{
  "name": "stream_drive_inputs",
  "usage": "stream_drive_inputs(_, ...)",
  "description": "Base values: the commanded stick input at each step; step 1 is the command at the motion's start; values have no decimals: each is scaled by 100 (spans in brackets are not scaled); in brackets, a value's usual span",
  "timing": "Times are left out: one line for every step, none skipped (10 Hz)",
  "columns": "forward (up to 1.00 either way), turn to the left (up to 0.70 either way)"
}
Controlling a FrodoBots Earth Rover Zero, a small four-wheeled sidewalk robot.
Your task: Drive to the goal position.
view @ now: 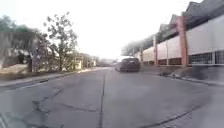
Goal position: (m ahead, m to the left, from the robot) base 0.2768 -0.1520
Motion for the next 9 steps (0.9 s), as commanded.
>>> stream_drive_inputs(100, 0)
stream_drive_inputs(100, 0)
stream_drive_inputs(99, 0)
stream_drive_inputs(99, 0)
stream_drive_inputs(99, 0)
stream_drive_inputs(99, 0)
stream_drive_inputs(99, 0)
stream_drive_inputs(99, 0)
stream_drive_inputs(99, 0)
